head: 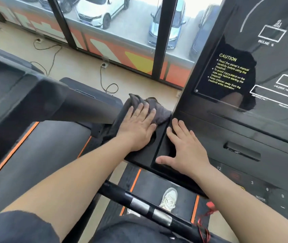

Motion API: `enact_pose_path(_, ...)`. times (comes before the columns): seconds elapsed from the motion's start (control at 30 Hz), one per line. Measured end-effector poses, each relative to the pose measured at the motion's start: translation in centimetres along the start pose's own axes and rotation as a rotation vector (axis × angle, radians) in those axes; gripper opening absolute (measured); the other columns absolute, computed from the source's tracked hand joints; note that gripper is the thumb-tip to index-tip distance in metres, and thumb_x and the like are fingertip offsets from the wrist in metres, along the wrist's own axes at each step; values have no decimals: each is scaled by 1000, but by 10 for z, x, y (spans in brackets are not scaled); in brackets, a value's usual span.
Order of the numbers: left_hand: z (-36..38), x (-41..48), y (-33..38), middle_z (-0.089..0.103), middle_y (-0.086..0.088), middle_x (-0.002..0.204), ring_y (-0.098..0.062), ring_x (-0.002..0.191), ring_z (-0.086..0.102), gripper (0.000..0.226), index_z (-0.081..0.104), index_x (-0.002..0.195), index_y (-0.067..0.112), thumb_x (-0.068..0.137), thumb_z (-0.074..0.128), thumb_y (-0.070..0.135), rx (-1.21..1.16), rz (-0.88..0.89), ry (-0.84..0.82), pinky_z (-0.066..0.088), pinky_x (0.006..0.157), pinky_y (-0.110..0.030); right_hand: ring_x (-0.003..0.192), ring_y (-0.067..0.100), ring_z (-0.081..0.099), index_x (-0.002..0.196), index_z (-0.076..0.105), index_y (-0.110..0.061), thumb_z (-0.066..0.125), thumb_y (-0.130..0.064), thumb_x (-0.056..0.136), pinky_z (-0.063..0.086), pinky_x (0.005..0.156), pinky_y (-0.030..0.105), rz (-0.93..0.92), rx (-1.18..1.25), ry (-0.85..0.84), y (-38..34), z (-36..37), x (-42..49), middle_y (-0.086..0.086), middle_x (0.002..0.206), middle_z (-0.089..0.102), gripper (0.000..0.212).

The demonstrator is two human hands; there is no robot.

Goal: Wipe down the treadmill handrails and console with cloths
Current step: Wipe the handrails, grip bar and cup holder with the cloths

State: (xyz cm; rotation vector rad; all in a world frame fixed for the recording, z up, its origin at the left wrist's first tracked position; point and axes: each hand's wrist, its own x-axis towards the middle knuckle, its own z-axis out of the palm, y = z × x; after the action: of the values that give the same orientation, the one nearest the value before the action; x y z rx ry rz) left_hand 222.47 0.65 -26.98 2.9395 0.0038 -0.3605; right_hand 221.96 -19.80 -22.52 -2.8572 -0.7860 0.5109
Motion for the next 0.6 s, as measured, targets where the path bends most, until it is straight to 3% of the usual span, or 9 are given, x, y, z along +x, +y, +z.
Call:
enact_pose_path(0.17, 6, -49, -25, -15, 9, 169, -13, 156, -18, 57, 5, 162, 39, 107, 12, 53, 75, 222, -48, -9, 126, -45, 155, 10, -20, 163, 13, -25, 60, -84, 74, 2, 129, 39, 9, -14, -14, -2, -2, 1, -8, 169, -19, 117)
enact_pose_path(0.3, 1, -47, -46, -5, 10, 171, -13, 157, -14, 54, 20, 160, 43, 107, 14, 52, 49, 71, -2, -7, 127, -46, 158, 14, -6, 162, 18, -22, 63, -80, 76, 12, 128, 39, 31, -39, 8, -11, -6, -5, -3, 172, -7, 113)
enact_pose_path(0.37, 13, -64, -22, -2, 8, 172, -16, 158, -10, 54, 19, 160, 41, 107, 12, 50, -22, 1, 43, -7, 126, -47, 157, 16, 10, 160, 27, -20, 68, -72, 79, 19, 126, 35, 19, 16, 66, -14, -2, -15, 0, 171, 10, 105)
enact_pose_path(0.47, 34, -103, 12, 2, 5, 172, -18, 158, -4, 64, 13, 162, 38, 101, 2, 51, -161, 39, 59, -5, 127, -46, 154, 15, 25, 155, 40, -17, 73, -56, 85, 26, 123, 30, 29, 117, 141, -7, 10, -38, -1, 166, 28, 87)
enact_pose_path(0.6, 36, -95, -10, 9, 9, 171, -11, 158, 1, 60, 18, 161, 39, 103, 9, 49, -169, 83, 101, -4, 127, -42, 149, 11, 35, 147, 53, -19, 64, -35, 97, 25, 117, 23, 175, 215, 257, 9, 17, -66, -5, 158, 44, 54)
